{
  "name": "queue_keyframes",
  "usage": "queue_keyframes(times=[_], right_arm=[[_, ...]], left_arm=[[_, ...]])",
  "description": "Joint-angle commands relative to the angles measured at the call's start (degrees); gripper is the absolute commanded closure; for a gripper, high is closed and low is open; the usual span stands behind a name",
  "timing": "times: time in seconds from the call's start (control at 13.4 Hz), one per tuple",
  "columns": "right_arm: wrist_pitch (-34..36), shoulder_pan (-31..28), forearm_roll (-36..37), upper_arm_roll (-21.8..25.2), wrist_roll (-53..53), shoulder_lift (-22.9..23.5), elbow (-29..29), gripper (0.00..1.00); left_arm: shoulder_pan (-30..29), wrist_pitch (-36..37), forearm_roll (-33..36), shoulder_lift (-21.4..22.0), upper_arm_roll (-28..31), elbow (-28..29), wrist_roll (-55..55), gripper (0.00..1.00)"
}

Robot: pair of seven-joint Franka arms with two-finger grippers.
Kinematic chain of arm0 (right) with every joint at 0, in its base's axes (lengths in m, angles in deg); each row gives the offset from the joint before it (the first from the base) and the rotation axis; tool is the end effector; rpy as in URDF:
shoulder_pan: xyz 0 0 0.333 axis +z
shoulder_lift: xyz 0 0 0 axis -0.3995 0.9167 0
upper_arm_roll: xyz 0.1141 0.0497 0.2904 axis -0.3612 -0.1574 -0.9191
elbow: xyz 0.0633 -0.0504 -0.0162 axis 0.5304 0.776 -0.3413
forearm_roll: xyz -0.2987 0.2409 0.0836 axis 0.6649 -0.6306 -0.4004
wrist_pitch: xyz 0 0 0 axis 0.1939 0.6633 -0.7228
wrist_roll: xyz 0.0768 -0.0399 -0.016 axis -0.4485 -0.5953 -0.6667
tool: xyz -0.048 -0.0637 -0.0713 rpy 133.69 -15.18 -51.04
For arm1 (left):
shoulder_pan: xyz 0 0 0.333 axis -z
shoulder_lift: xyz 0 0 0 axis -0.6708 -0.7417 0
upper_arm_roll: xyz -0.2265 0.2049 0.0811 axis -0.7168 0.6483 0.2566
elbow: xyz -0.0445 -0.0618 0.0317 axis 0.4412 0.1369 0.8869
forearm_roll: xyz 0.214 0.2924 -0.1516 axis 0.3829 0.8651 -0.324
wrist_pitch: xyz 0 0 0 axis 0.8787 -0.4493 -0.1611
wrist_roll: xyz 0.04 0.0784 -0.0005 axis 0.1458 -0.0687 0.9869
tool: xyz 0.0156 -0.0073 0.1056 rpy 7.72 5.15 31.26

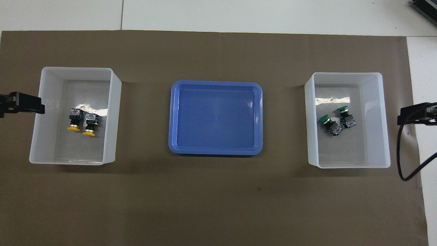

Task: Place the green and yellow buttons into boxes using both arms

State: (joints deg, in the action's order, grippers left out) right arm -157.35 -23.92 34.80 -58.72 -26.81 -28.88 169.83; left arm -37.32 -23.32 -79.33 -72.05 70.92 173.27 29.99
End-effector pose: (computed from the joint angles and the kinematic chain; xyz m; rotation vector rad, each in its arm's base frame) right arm 0.5183 -0.0249 0.6499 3.0529 -0.2612 0.0117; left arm 0.5447 -0.0031 0.6195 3.1374 0.0430 0.0691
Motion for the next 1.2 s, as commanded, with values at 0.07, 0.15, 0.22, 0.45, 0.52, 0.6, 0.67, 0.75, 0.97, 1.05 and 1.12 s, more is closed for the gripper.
queue_keyframes(times=[0.07, 0.15, 0.22, 0.45, 0.52, 0.6, 0.67, 0.75, 0.97, 1.05, 1.12], right_arm=[[1.08, -0.59, -1.26, -0.43, 0.01, -0.47, 0.12, 0.00], [1.08, -0.59, -1.26, -0.43, 0.01, -0.47, 0.12, 0.00], [1.08, -0.59, -1.26, -0.43, 0.01, -0.47, 0.12, 0.00], [1.08, -0.59, -1.26, -0.43, 0.01, -0.47, 0.12, 0.00], [1.08, -0.59, -1.26, -0.43, 0.01, -0.47, 0.12, 0.00], [1.08, -0.59, -1.26, -0.43, 0.01, -0.47, 0.12, 0.00], [1.08, -0.59, -1.26, -0.43, 0.01, -0.47, 0.12, 0.00], [1.08, -0.59, -1.26, -0.43, 0.01, -0.47, 0.12, 0.00], [1.26, -1.29, -1.35, -0.26, -0.51, -0.56, 0.12, 0.00], [0.91, -1.47, -2.83, 0.09, -0.08, -0.47, 0.04, 0.00], [-0.05, -1.82, -5.98, 0.36, 0.10, -0.38, -0.05, 0.00]], left_arm=[[-0.41, -0.38, -0.28, 1.48, -0.39, 1.60, -0.77, 0.00], [-0.41, -0.38, -0.28, 1.39, -0.39, 1.60, -0.77, 0.00], [-0.33, -0.38, -0.28, 1.39, -0.39, 1.51, -0.68, 0.00], [-0.33, -0.38, -0.28, 1.39, -0.39, 1.51, -0.68, 0.00], [-0.33, -0.38, -0.28, 1.39, -0.39, 1.51, -0.68, 0.00], [-0.33, -0.38, -0.28, 1.39, -0.39, 1.51, -0.68, 0.00], [-0.33, -0.30, -0.28, 1.39, -0.39, 1.51, -0.77, 0.00], [-0.33, -0.30, -0.28, 1.48, -0.39, 1.51, -0.77, 0.00], [-0.24, 0.23, -0.28, 1.48, -0.39, 1.51, -0.77, 0.00], [-0.15, 0.32, -0.28, 1.48, -0.39, 1.51, -0.77, 0.00], [-0.15, 0.32, -0.28, 1.48, -0.39, 1.51, -0.77, 0.00]])
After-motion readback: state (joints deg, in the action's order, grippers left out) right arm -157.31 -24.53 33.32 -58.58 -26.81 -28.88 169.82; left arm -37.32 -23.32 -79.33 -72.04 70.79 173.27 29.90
